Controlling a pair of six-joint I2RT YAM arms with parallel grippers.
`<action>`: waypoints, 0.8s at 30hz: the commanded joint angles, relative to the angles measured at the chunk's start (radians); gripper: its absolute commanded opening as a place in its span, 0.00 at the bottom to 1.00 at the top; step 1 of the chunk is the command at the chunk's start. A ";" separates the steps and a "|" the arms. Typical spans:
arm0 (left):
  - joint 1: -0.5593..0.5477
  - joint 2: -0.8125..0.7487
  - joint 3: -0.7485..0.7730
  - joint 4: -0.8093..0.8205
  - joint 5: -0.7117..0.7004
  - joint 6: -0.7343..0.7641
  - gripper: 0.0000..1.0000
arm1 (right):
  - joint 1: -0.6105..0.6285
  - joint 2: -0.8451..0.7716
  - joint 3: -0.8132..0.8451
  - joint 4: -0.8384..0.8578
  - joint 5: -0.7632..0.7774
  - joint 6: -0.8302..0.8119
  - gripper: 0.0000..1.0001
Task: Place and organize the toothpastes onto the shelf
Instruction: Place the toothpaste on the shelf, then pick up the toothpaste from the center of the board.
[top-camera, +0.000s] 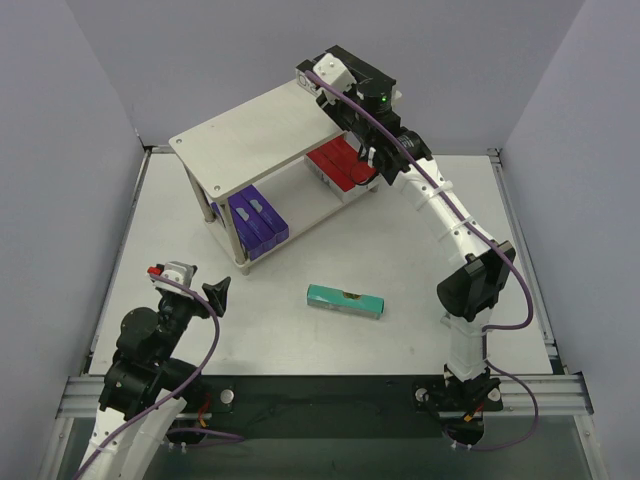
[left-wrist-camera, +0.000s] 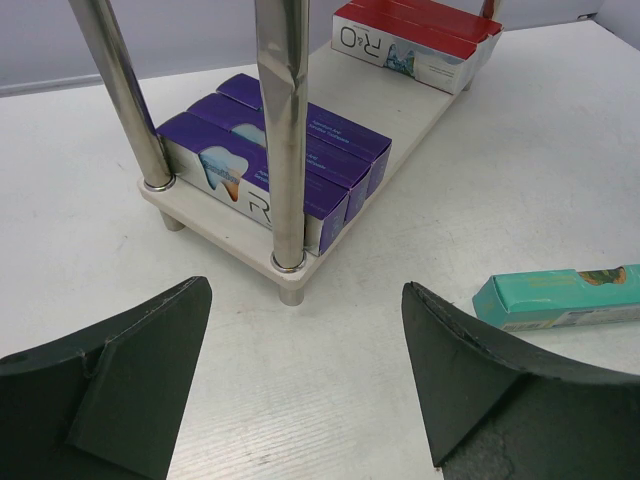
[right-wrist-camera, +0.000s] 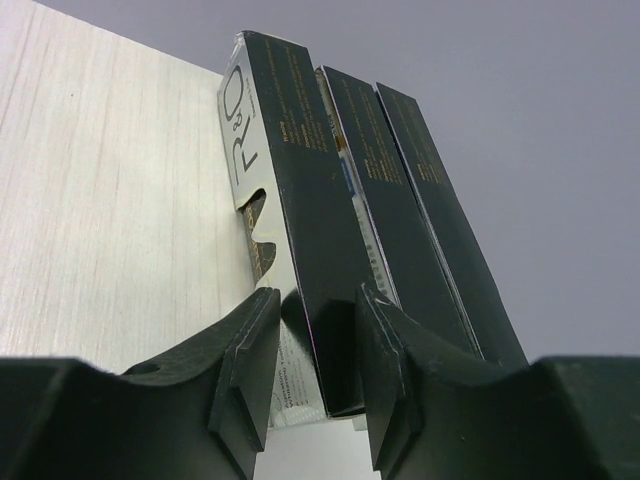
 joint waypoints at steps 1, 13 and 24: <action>0.006 0.009 0.008 0.043 0.007 0.008 0.88 | 0.008 -0.043 -0.012 0.020 0.004 0.027 0.39; 0.006 0.006 0.009 0.043 0.010 0.006 0.88 | 0.013 -0.259 -0.101 0.009 -0.108 0.156 0.61; 0.006 0.000 0.006 0.053 0.017 0.005 0.88 | -0.038 -0.714 -0.599 -0.038 -0.169 0.458 0.81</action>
